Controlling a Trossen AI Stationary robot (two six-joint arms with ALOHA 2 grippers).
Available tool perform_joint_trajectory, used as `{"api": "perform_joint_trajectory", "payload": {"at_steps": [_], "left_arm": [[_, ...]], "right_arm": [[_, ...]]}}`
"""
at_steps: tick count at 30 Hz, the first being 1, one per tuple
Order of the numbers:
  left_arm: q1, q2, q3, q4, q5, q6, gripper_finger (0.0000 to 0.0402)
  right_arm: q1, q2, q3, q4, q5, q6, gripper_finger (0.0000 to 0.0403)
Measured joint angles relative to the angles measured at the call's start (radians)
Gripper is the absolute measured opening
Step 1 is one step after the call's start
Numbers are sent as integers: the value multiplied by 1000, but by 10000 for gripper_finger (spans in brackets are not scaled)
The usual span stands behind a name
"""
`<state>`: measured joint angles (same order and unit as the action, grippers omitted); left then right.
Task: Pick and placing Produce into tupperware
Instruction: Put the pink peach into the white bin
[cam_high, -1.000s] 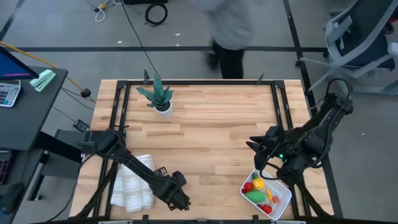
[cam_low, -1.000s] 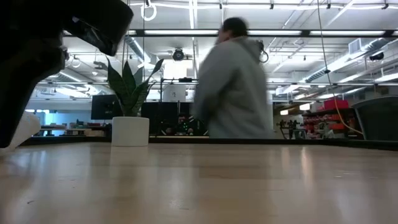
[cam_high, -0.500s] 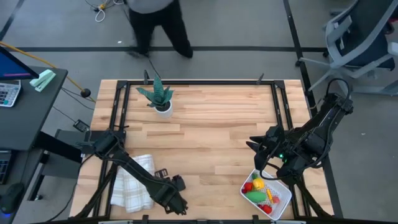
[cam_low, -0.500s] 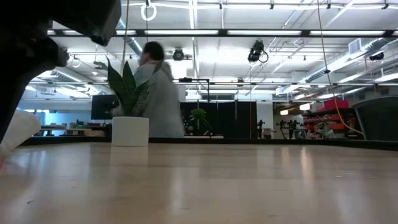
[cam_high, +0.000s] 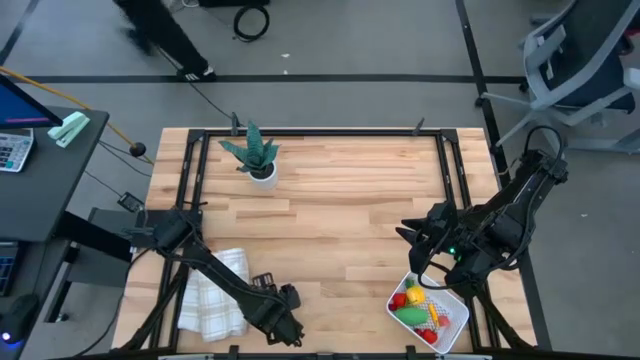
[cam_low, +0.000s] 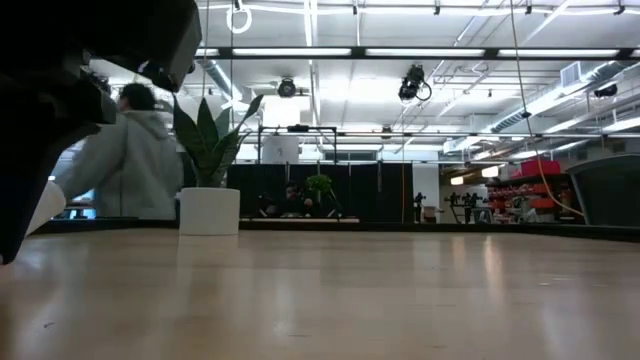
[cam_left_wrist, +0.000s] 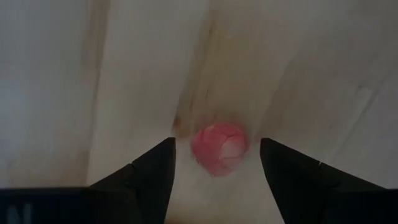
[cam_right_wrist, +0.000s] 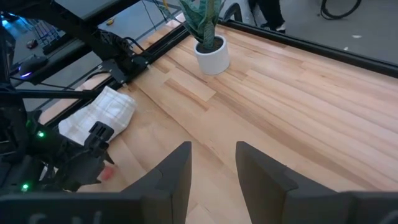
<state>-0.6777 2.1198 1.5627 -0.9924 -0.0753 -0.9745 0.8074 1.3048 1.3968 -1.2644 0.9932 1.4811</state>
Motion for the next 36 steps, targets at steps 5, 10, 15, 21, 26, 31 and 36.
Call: {"api": "perform_joint_trajectory", "payload": {"at_steps": [5, 10, 15, 21, 26, 31, 36], "left_arm": [[2, 15, 0, 7, 0, -5, 234], [6, 15, 1, 4, 4, -2, 192], [27, 15, 25, 4, 1, -5, 103], [88, 15, 133, 81, 0, 86, 39], [159, 14, 212, 322, -29, 212, 39], [237, 14, 242, 668, -59, 357, 41], [314, 38, 242, 1076, -88, 556, 39]], "right_arm": [[0, 0, 0, 1, -1, 1, 132], [0, 0, 0, 0, 0, 3, 132], [0, 0, 0, 0, 0, 8, 132], [-12, 0, 0, 19, 59, 8, 132], [-54, 0, 0, 46, 164, 8, 132], [-108, -10, 0, 46, 189, -45, 132], [-165, -38, 0, 46, 268, -129, 132]]}}
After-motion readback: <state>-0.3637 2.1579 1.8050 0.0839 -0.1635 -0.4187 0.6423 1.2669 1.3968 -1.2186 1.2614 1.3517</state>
